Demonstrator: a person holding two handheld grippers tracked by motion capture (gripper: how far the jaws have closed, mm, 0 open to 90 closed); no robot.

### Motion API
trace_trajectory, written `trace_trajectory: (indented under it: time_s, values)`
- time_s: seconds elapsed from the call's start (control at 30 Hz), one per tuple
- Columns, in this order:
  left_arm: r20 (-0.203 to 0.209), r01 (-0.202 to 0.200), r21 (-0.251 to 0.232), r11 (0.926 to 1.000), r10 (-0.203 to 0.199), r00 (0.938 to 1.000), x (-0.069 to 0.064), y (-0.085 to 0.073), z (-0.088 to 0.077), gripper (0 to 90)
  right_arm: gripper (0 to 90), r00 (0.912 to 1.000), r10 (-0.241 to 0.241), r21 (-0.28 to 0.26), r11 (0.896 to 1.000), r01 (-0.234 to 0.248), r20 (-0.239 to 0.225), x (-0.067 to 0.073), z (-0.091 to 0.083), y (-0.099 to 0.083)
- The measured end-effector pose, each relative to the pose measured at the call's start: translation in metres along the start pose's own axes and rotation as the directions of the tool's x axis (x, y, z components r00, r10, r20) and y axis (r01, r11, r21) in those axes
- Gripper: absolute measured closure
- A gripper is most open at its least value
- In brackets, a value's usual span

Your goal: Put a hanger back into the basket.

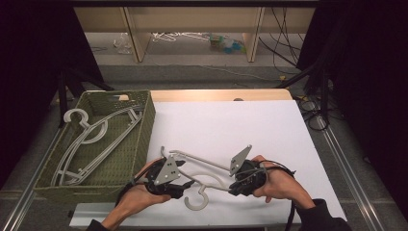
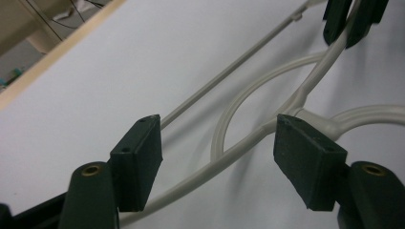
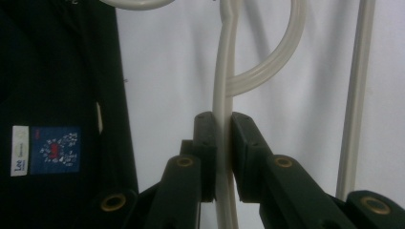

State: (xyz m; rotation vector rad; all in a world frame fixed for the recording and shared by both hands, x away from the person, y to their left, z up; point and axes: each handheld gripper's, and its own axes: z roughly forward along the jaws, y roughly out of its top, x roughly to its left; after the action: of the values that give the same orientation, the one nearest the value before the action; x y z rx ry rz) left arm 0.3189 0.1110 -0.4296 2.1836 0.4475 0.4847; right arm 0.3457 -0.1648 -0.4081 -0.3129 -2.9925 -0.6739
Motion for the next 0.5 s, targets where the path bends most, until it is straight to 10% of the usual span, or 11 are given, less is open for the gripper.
trace_trajectory:
  time_s: [0.33,0.5]
  values:
    - [0.049,-0.091,0.098,0.9910,0.087,0.9950,-0.004,-0.010,0.015,39.6,81.7,0.9997,-0.023,-0.025,0.999,0.023,0.011,0.005,-0.014,-0.001]
    - [0.102,-0.171,0.080,0.9820,0.163,0.9814,-0.005,-0.009,0.024,46.8,81.6,0.9995,-0.030,-0.021,0.999,0.030,-0.001,0.005,-0.014,-0.001]
